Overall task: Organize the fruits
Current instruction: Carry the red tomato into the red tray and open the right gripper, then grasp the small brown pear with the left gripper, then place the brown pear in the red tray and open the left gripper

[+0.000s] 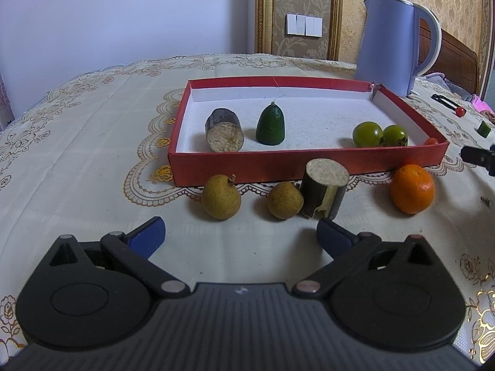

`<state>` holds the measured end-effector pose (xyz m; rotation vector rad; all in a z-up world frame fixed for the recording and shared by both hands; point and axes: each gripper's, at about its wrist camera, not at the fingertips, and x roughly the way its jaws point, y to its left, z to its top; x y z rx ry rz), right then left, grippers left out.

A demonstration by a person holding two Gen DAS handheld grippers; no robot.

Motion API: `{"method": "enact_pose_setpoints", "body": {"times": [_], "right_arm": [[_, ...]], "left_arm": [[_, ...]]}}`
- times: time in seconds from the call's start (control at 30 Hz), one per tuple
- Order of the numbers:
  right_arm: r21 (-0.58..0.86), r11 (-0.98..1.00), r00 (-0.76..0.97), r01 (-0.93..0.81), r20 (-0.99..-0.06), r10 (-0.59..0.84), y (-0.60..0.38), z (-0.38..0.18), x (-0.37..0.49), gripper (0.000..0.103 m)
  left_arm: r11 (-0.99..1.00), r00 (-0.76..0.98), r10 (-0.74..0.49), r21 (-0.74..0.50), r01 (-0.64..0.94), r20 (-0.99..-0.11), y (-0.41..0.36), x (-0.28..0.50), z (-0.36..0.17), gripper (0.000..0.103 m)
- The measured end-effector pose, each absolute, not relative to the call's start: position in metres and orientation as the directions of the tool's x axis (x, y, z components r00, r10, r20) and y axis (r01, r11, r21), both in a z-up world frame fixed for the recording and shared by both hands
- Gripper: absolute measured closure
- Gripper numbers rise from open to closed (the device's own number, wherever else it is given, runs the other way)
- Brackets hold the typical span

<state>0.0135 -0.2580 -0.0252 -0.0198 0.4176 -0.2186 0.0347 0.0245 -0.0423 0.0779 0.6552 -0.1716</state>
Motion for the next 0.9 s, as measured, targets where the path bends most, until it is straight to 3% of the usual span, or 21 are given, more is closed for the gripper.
{"method": "enact_pose_setpoints", "body": {"times": [0.27, 0.43, 0.57, 0.7, 0.8, 0.9], "right_arm": [[0.089, 0.964, 0.857, 0.249, -0.484, -0.176, -0.291, -0.036, 0.019, 0.009], [0.123, 0.953, 0.835, 0.278, -0.522, -0.177, -0.299, -0.042, 0.021, 0.007], [0.109, 0.955, 0.830, 0.275, -0.529, -0.178, -0.297, -0.042, 0.023, 0.005], [0.101, 0.956, 0.827, 0.274, -0.533, -0.181, -0.296, -0.042, 0.024, 0.005], [0.094, 0.957, 0.824, 0.275, -0.535, -0.184, -0.295, -0.042, 0.024, 0.005], [0.090, 0.957, 0.823, 0.275, -0.536, -0.186, -0.295, -0.042, 0.025, 0.005]], "left_arm": [[0.987, 0.815, -0.035, 0.105, 0.117, -0.578, 0.035, 0.031, -0.037, 0.000], [0.997, 0.798, -0.019, 0.043, 0.056, -0.603, 0.049, 0.050, -0.036, 0.001], [0.999, 0.802, -0.033, 0.014, 0.051, -0.596, 0.054, 0.054, -0.036, 0.019], [0.997, 0.814, -0.045, 0.028, 0.075, -0.580, 0.049, 0.050, -0.033, 0.063], [0.994, 0.814, -0.074, 0.027, 0.110, -0.576, 0.046, 0.050, -0.033, 0.075], [0.992, 0.815, -0.086, 0.028, 0.124, -0.573, 0.044, 0.049, -0.033, 0.078]]}}
